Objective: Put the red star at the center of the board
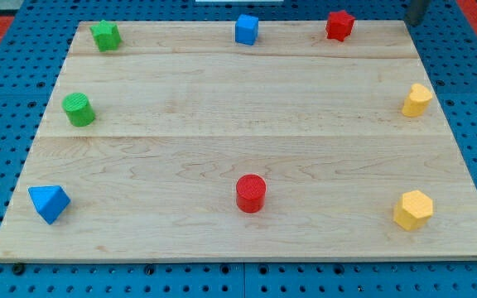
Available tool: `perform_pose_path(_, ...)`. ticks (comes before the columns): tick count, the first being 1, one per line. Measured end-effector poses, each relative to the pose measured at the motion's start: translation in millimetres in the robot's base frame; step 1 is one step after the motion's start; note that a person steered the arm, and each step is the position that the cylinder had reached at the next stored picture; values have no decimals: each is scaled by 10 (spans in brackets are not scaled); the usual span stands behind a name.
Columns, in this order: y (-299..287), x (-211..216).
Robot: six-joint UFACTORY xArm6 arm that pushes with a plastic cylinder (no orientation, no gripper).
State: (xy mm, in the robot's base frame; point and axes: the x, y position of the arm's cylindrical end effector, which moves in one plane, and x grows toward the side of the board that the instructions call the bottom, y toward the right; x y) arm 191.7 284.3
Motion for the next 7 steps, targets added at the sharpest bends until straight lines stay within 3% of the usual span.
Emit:
perform_pose_path(3, -1006, 87)
perform_pose_path(7, -1075, 165)
